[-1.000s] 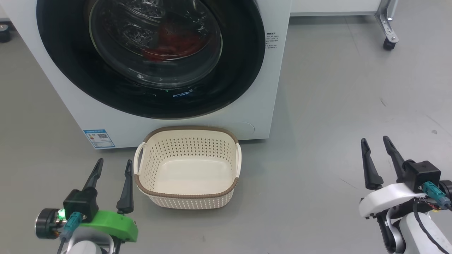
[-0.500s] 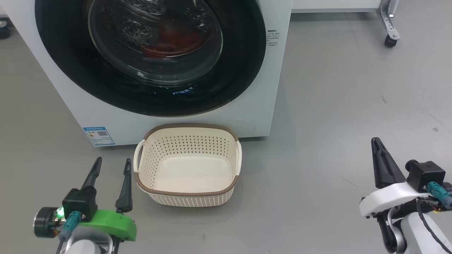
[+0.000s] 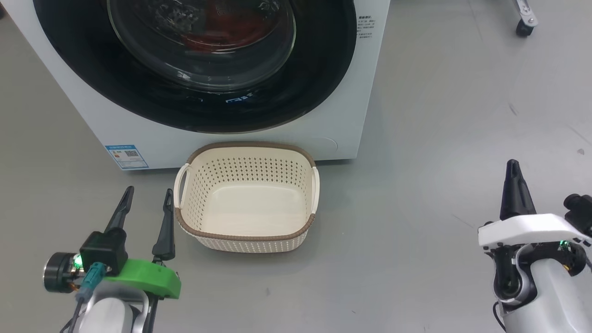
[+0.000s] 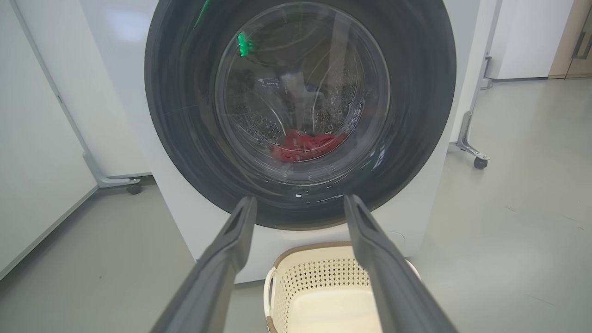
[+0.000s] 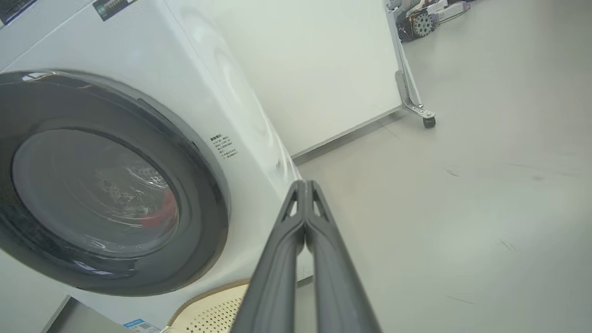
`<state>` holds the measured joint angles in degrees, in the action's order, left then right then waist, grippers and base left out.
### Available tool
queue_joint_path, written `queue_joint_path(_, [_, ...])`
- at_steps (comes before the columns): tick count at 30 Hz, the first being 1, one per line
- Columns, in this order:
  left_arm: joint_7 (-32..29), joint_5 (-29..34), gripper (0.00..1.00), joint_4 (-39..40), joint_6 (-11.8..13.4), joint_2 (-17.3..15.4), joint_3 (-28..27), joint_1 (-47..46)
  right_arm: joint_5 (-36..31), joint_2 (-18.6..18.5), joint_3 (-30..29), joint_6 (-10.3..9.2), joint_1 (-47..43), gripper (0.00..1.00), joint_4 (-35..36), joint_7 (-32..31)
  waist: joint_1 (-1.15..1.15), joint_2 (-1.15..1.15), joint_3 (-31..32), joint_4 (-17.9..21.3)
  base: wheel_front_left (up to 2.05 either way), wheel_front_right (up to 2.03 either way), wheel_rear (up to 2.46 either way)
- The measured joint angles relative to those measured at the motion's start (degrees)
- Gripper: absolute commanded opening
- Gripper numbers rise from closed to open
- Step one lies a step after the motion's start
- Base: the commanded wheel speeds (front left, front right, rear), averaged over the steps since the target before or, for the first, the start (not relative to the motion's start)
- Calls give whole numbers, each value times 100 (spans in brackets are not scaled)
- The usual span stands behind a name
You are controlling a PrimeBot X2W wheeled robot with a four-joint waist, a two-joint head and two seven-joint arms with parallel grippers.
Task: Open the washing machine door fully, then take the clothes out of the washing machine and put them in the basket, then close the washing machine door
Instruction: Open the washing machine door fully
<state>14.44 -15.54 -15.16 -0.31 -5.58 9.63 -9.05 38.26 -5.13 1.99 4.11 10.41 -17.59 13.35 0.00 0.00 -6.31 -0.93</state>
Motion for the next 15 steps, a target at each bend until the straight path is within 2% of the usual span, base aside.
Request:
queue_joint_path(1, [0, 0, 100, 0, 0, 0, 0, 0, 0, 0, 0, 0, 0, 0, 0, 0, 0, 0, 0, 0, 0, 0, 0])
queue_joint_path(7, [0, 5, 100, 111, -7, 54, -1, -195, 1193, 146, -439, 136, 394, 0, -75, -403, 0, 0, -267, -64, 0, 0, 0])
queue_joint_path(15, [0, 55, 100, 231, -47, 122, 4, -478, 2595, 164, -850, 163, 1183, 0, -134, -1192, 0, 0, -697, -209, 0, 0, 0])
